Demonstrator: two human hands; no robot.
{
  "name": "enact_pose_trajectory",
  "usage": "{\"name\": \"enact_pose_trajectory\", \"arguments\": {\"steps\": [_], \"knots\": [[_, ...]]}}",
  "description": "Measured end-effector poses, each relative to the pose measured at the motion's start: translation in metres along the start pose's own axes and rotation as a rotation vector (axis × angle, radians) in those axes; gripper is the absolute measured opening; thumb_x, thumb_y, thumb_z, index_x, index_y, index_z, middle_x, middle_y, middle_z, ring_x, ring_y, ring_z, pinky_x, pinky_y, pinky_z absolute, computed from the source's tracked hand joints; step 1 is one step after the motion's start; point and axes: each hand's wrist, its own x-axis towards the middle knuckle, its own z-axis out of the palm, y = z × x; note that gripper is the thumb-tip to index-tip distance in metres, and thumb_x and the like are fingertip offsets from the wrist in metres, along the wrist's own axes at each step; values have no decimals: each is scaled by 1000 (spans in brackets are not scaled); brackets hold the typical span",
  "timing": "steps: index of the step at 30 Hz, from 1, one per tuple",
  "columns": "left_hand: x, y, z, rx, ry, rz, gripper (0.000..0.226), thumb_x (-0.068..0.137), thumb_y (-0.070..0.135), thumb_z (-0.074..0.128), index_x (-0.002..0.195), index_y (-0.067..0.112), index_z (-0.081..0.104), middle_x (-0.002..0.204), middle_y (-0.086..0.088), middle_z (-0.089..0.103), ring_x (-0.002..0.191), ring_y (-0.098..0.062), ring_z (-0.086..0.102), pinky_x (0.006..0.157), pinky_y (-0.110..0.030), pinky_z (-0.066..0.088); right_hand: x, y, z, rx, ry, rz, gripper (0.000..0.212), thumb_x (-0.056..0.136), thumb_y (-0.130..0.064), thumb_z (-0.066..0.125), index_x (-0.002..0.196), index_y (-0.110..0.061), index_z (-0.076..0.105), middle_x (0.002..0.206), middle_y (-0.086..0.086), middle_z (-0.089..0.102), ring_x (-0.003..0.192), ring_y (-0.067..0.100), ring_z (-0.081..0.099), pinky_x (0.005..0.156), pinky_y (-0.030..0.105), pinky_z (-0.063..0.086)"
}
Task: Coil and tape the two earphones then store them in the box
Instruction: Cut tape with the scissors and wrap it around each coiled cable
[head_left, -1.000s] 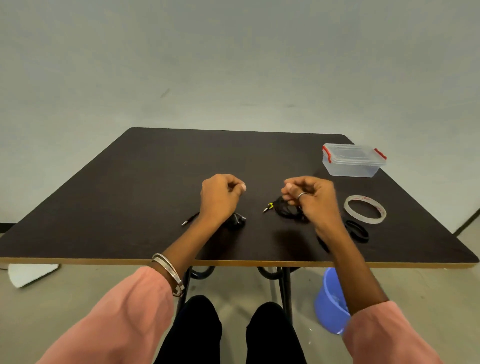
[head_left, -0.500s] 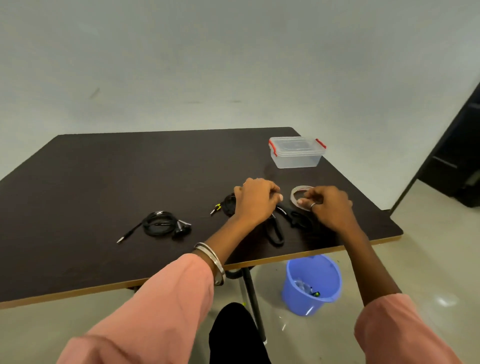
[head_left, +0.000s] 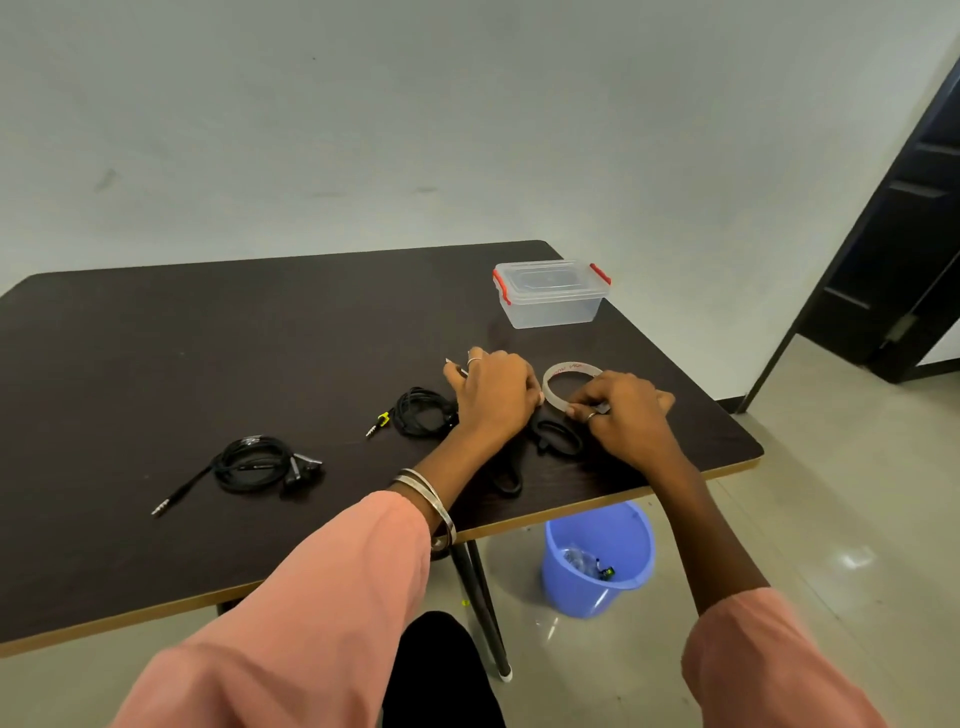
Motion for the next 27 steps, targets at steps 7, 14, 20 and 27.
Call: {"name": "enact_pose_trajectory", "arguments": {"steps": [7, 14, 20, 27], "knots": [[2, 1, 2, 74, 9, 43, 16, 90, 27, 60, 91, 25, 75, 99, 1, 69, 121, -25, 40, 105, -57, 21, -1, 2, 0, 6, 13, -11, 13, 89, -29, 64, 99, -30, 73, 110, -5, 65, 114, 18, 49, 84, 35, 21], [4, -5, -8, 87, 53, 37, 16, 88, 25, 62, 81, 23, 75, 92, 6, 68, 121, -20, 39, 104, -54, 16, -1, 3, -4, -38, 18, 22, 16, 91, -17, 61, 93, -27, 73, 110, -3, 64, 109, 17, 48, 96, 43, 22], [12, -30, -25, 115, 96, -44, 16, 86, 20, 63, 77, 26, 75, 85, 8, 70, 121, -18, 38, 102, -53, 16, 3, 14, -14, -121, -87, 59, 20, 91, -9, 58, 99, -24, 69, 118, 1, 59, 115, 19, 46, 107, 48, 18], [20, -36, -35, 48, 95, -82, 11, 84, 23, 68, 77, 26, 76, 80, 8, 70, 118, -20, 43, 100, -52, 19, 13, 13, -16, -189, -135, -15, 24, 92, -4, 54, 102, -21, 68, 120, 3, 59, 120, 22, 47, 115, 48, 11]]}}
